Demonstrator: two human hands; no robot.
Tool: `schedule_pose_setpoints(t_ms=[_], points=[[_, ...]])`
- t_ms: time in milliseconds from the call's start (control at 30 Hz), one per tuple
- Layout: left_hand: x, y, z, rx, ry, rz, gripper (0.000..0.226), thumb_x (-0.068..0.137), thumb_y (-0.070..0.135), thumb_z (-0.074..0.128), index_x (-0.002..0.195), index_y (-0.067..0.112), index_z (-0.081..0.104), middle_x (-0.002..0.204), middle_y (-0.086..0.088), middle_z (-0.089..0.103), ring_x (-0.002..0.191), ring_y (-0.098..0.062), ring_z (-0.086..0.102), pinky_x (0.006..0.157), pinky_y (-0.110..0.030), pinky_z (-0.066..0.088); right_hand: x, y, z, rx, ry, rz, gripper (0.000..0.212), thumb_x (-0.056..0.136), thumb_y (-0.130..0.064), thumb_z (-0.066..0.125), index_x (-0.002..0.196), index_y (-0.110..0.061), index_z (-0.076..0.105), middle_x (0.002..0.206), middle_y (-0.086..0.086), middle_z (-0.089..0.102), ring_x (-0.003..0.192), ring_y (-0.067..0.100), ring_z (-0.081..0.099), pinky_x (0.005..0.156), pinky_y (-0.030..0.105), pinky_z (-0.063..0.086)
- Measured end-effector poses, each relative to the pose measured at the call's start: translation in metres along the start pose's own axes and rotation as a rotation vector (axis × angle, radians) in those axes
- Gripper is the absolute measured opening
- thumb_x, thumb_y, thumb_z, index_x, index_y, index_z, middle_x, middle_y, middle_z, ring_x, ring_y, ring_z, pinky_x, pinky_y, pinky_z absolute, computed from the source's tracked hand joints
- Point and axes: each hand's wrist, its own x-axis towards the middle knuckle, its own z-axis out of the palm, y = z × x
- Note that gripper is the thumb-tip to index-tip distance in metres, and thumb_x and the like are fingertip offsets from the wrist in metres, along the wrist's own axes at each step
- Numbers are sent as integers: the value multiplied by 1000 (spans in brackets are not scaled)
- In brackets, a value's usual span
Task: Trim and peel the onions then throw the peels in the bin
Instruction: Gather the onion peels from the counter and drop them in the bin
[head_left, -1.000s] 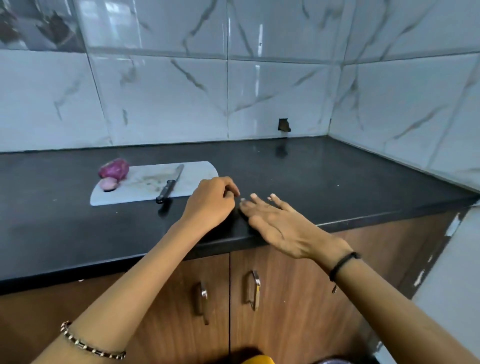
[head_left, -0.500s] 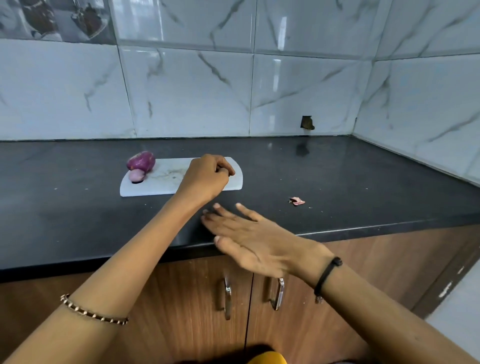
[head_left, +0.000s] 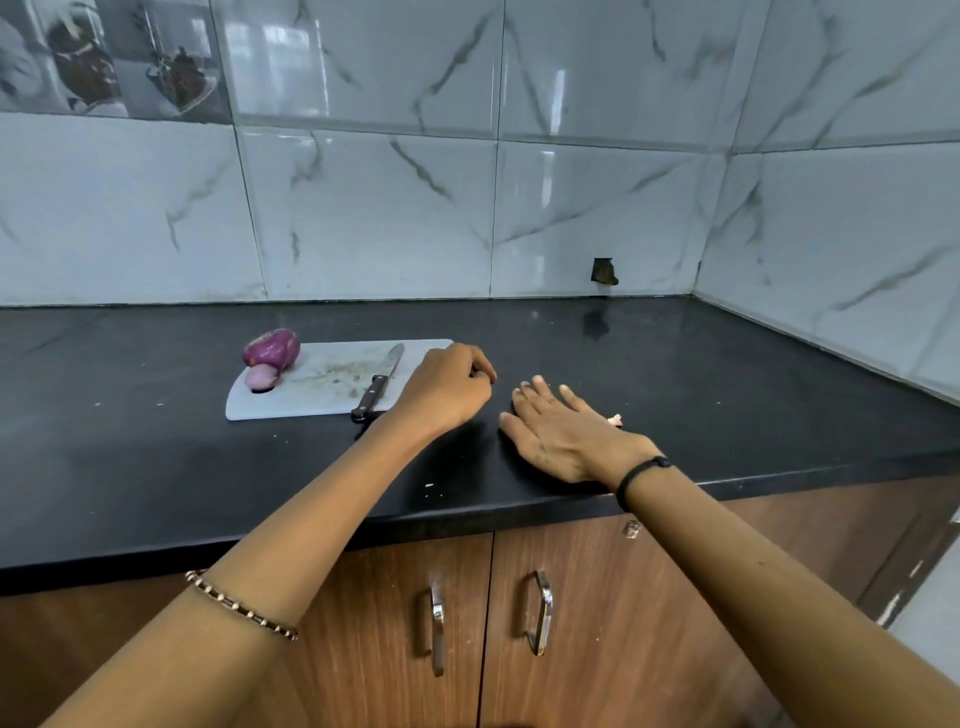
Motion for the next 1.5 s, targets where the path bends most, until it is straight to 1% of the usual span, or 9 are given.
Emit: schedule_pose_setpoints(t_ms=[200,533,633,733,1067,1167,1300,1400,1500], points=[[21,14,27,168,-166,-35,49,97,10,46,146,17,50,148,-11,53,134,-28,52,110,-40,44,36,9,-4,-57,-11,166,72,107,-48,9,160,1,6,170,15,2,157,24,-8,127,42,-5],[34,12,54,341,-209,58,42,104,16,36,143,15,52,157,-15,43,142,-35,41,111,-42,38,-4,36,-10,71,92,278,83,94,-46,-3,136,1,52,152,30,38,153,44,9,125,48,9],[38,20,56,369,-293,47,51,108,19,29,159,23,31,169,-7,17,155,-36,12,121,-47,22,-12,76,-11,409,118,307,37,105,-29,12,107,-12,44,146,24,40,145,47,21,120,52,22],[43,27,65,330,-404,60,56,107,12,27,161,25,24,170,-4,11,157,-36,1,126,-48,7,-24,96,-7,533,86,250,55,108,-43,19,157,-20,30,170,1,12,157,29,6,126,44,11],[0,49,59,198,-437,207,71,88,3,36,142,43,55,142,-5,61,126,-28,56,103,-35,45,-53,95,0,677,111,142,77,87,-80,24,153,-43,39,161,-15,34,151,14,27,126,42,16],[-14,44,44,97,-421,214,64,92,-1,39,136,39,64,135,5,66,112,-13,61,91,-18,44,-78,89,-5,764,86,64,65,98,-67,28,154,-36,38,152,-30,30,147,-1,25,125,30,13],[-25,36,37,90,-314,162,47,104,16,35,146,28,54,131,0,68,97,-14,66,86,-22,48,-98,82,-11,629,52,144,54,108,-42,26,147,-10,44,160,6,37,147,23,30,116,31,24],[-32,35,38,165,-429,176,48,109,23,26,156,21,39,163,9,32,153,-11,23,124,-30,10,-91,70,0,459,16,256,35,111,-31,15,107,-13,45,145,19,41,146,33,25,122,42,21],[-36,34,43,147,-495,230,49,111,22,22,159,21,32,166,11,16,154,-5,4,121,-26,-8,-83,57,15,278,39,188,63,109,-40,12,158,-1,21,168,18,6,157,25,-2,128,37,2]])
